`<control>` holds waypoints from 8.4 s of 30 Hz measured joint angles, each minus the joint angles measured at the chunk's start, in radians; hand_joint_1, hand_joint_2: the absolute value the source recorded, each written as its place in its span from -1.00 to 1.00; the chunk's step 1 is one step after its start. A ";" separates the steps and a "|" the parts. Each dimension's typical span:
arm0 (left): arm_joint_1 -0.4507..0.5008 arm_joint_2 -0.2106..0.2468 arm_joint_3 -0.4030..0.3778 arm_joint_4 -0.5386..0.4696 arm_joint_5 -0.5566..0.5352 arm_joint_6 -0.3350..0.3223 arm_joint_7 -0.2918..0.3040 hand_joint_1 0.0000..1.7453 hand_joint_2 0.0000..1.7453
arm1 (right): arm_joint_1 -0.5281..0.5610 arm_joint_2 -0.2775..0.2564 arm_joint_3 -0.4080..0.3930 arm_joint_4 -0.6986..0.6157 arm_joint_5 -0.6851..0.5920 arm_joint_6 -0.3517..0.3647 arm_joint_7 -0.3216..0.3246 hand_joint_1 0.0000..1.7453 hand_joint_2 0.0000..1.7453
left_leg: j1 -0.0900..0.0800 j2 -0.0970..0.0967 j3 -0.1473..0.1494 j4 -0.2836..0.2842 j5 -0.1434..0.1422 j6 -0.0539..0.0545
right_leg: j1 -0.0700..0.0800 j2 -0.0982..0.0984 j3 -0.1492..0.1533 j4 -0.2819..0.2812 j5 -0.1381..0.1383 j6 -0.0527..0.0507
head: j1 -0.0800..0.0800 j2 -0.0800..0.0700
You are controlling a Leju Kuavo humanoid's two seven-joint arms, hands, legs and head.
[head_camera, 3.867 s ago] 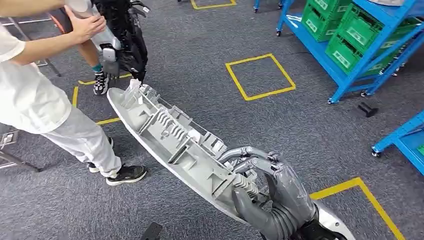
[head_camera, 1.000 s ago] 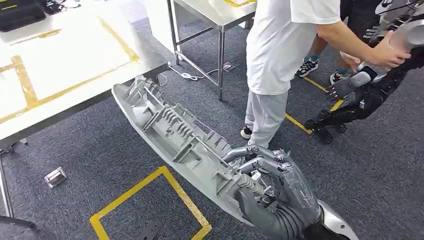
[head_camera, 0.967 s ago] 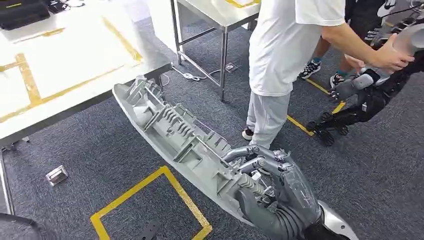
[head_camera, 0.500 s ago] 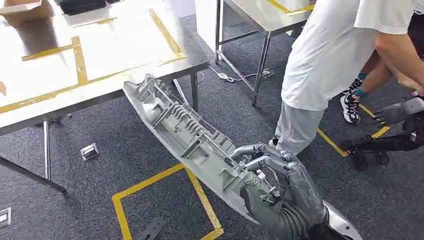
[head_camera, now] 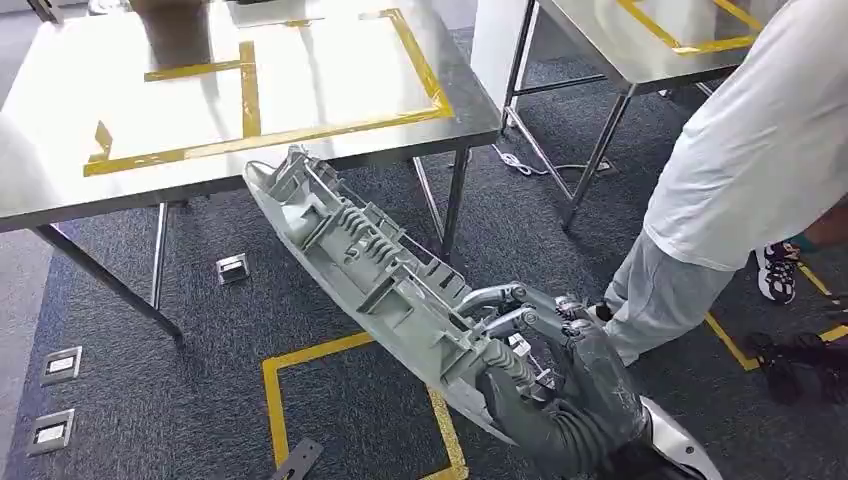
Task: Take the parts from the cabinet and place them on the table.
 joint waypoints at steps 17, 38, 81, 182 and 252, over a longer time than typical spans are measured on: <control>-0.007 -0.005 0.000 -0.001 -0.010 -0.010 0.003 -1.00 1.00 | -0.012 0.001 -0.001 0.005 -0.005 0.005 0.000 1.00 1.00 | -0.008 -0.079 -0.028 0.053 -0.044 -0.023 | 0.004 0.127 -0.037 -0.035 0.075 -0.049 | 0.002 0.000; 0.003 -0.012 0.000 -0.001 -0.003 0.008 0.000 -1.00 1.00 | -0.009 0.000 -0.002 0.010 -0.010 0.002 -0.001 1.00 1.00 | 0.012 -0.022 0.012 0.000 -0.010 -0.014 | -0.005 0.038 -0.026 -0.016 0.049 -0.012 | 0.007 0.000; 0.004 -0.014 0.001 -0.001 -0.004 -0.005 0.018 -1.00 1.00 | -0.010 0.000 -0.006 0.010 -0.024 -0.005 -0.003 1.00 1.00 | 0.010 -0.022 0.013 -0.001 -0.010 -0.012 | -0.007 0.038 -0.028 -0.015 0.049 0.006 | 0.007 0.000; -0.003 -0.005 0.004 0.006 -0.042 -0.038 0.035 -1.00 1.00 | -0.068 -0.007 -0.031 0.016 -0.059 -0.023 0.014 1.00 1.00 | 0.011 -0.042 0.030 0.006 -0.031 -0.002 | 0.001 0.112 -0.059 0.015 0.043 -0.006 | 0.003 0.000; 0.006 -0.016 0.005 0.006 -0.055 -0.008 0.027 -1.00 1.00 | -0.045 -0.009 -0.032 0.015 -0.045 -0.032 0.018 1.00 1.00 | 0.009 -0.045 0.048 0.002 -0.050 0.018 | 0.000 0.119 -0.191 0.211 0.034 -0.002 | 0.018 0.000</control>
